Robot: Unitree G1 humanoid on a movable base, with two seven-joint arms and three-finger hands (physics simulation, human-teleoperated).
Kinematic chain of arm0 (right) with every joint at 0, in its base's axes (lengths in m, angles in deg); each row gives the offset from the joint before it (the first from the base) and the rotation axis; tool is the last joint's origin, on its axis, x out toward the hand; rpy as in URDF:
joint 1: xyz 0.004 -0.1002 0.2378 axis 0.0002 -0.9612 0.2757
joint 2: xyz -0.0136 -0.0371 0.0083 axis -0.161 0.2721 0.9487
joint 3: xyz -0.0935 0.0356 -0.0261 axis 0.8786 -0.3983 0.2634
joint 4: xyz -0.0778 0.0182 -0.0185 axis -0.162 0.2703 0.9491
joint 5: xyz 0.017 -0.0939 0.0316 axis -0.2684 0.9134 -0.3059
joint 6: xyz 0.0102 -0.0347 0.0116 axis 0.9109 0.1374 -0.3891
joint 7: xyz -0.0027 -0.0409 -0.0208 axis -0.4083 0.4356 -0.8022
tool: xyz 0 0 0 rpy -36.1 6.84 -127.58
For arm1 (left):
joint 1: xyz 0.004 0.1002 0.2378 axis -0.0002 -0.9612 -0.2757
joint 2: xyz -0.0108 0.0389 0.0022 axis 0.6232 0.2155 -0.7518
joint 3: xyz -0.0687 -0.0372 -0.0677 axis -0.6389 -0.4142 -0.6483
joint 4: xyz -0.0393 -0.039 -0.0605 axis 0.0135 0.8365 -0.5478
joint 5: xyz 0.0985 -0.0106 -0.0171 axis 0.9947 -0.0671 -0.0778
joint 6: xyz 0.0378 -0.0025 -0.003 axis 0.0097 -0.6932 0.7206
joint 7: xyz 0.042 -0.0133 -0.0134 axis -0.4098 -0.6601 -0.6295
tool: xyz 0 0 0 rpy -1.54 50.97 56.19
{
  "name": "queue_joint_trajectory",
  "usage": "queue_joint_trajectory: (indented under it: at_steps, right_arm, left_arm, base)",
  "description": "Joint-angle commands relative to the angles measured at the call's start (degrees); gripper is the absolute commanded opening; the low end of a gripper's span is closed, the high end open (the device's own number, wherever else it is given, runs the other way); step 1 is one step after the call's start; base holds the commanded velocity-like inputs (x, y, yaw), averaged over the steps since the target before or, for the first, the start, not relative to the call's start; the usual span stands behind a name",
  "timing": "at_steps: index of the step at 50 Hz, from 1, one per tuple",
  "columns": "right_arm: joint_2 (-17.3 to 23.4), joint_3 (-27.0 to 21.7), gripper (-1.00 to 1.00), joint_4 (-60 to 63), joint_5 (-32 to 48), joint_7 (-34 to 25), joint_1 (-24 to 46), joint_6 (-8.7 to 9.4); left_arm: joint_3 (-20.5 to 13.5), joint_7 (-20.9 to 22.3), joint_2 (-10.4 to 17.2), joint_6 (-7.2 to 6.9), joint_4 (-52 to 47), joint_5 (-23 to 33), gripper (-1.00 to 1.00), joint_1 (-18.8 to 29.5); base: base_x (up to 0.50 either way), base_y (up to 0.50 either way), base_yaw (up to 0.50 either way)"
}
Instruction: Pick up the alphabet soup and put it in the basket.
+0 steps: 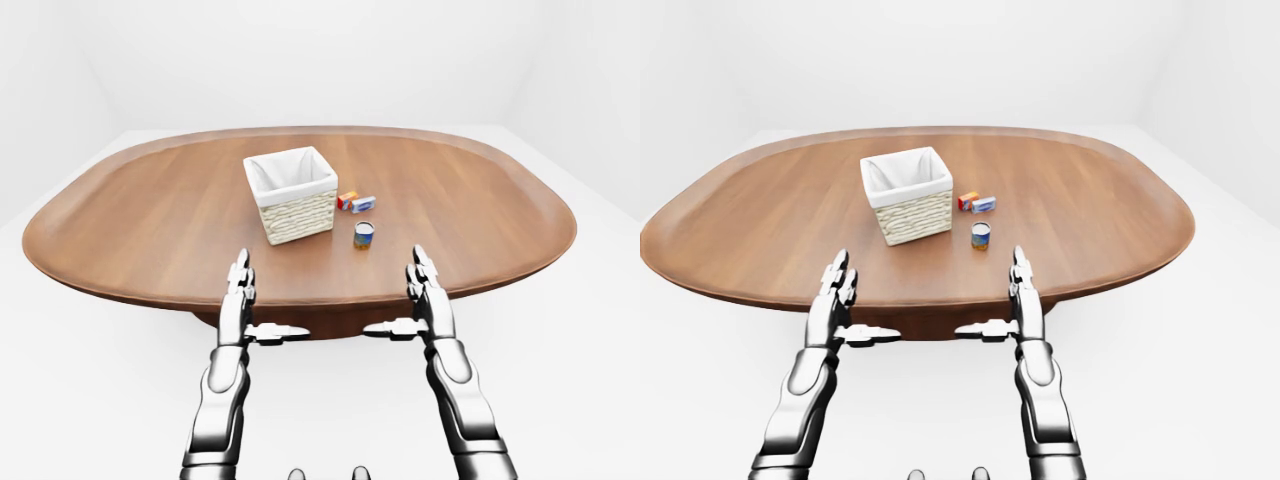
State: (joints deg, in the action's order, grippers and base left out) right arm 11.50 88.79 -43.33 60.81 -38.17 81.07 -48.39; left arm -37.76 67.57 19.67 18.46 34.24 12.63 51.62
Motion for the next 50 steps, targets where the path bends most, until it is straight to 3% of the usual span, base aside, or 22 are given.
queue_joint_trajectory:
  at_steps: [1, 3, 5, 7, 9, 12, 14, 21, 23, 25, 26, 28, 29, 30, 31, 33, 42, 50]
  right_arm:
    - [0.6, -1.8, 1.0, -0.7, -1.5, -0.2, 0.5, 1.08]
    - [0.6, -1.6, 1.0, -0.4, -1.3, 0.0, 0.4, 1.25]
    - [0.6, -1.4, 1.0, -0.4, -1.2, -0.1, 0.2, 1.02]
    - [0.7, -1.3, 1.0, -1.9, -0.9, -0.4, 0.6, -0.24]
    - [0.6, -1.3, 1.0, -0.1, -1.2, -0.4, 0.2, 1.19]
    - [0.6, -1.3, 1.0, -0.5, -1.1, -0.3, 0.3, 0.97]
    - [0.6, -1.4, 1.0, -0.7, -1.1, -0.2, 0.4, 0.91]
    - [0.6, -1.4, 1.0, -1.0, -0.8, 0.2, 0.6, 1.08]
    - [0.7, -1.4, 1.0, -0.1, -0.8, 0.4, 0.6, 1.84]
    - [0.6, -1.4, 1.0, 4.3, -0.6, 1.1, 0.3, 4.55]
    - [0.6, -1.6, 1.0, 5.2, -0.7, 1.5, 0.5, 4.55]
    - [0.6, -1.7, 1.0, 6.5, -1.0, 1.5, 0.6, 4.55]
    - [0.6, -2.3, 1.0, 9.0, -1.7, 2.1, 1.2, 4.55]
    - [0.5, -2.7, 1.0, 11.1, -2.5, 2.5, 1.4, 4.55]
    - [0.7, -2.7, 1.0, 12.7, -2.7, 2.7, 1.6, 4.55]
    - [0.7, -3.1, 1.0, 16.7, -3.8, 3.2, 2.1, 4.55]
    - [1.9, -4.9, 1.0, 31.0, -7.1, 4.6, 5.3, 4.55]
    - [3.2, -7.1, 1.0, 39.6, -10.1, 6.7, 9.7, 4.55]
  left_arm:
    - [-1.5, 1.5, 0.5, 0.08, 0.5, -1.5, 1.0, 0.2]
    - [-1.2, 1.0, 0.8, 0.41, 0.8, -0.2, 1.0, 0.1]
    - [-1.2, 1.2, 0.5, -0.22, -0.2, -0.7, 1.0, -0.1]
    - [-1.1, 1.1, 0.6, 0.3, 0.6, -0.4, 1.0, 0.1]
    - [-1.3, 1.2, 0.6, 0.59, 0.9, -0.6, 1.0, 0.2]
    - [-1.2, 1.1, 0.7, 0.84, 1.5, -0.2, 1.0, 0.4]
    - [-1.1, 1.1, 0.6, 0.14, 0.5, -0.4, 1.0, 0.1]
    - [-1.2, 1.2, 0.7, 0.99, 1.4, -0.1, 1.0, 0.4]
    - [-1.3, 1.2, 0.7, 1.06, 1.7, -0.2, 1.0, 0.6]
    - [-1.8, 1.5, 0.6, -0.1, 0.8, -1.6, 1.0, 0.7]
    - [-2.3, 0.2, 0.6, -2.06, 0.0, -1.6, 1.0, 0.7]
    - [-2.7, -0.1, 0.6, -3.04, -0.8, -2.5, 1.0, 0.7]
    - [-2.3, -0.2, 1.6, -2.84, -2.2, -0.5, 1.0, 0.9]
    - [-3.1, -0.9, 1.3, -5.14, -5.0, -1.2, 1.0, 1.1]
    - [-3.2, 0.0, 1.2, -5.14, -8.0, -2.8, 1.0, 0.9]
    - [-3.1, -1.1, 1.9, -5.14, -11.7, -0.7, 1.0, 1.6]
    - [-7.6, -1.4, 3.3, -5.14, -30.0, -5.8, 1.0, 5.2]
    - [-16.3, -5.2, 8.6, -5.14, -48.4, -15.2, 1.0, 15.1]
  base:
    - [0.0, 0.0, 0.0]
    - [0.0, 0.0, 0.0]
    - [0.0, 0.0, 0.0]
    - [0.0, 0.0, 0.0]
    - [0.0, 0.0, 0.0]
    - [0.0, 0.0, 0.0]
    - [0.0, 0.0, 0.0]
    - [0.0, 0.0, 0.0]
    - [0.0, 0.0, 0.0]
    - [0.0, 0.0, 0.0]
    - [0.0, 0.0, 0.0]
    - [0.0, 0.0, 0.0]
    - [0.0, 0.0, 0.0]
    - [0.0, 0.0, 0.0]
    - [0.0, 0.0, 0.0]
    - [0.0, 0.0, 0.0]
    - [0.0, 0.0, 0.0]
    - [0.0, 0.0, 0.0]
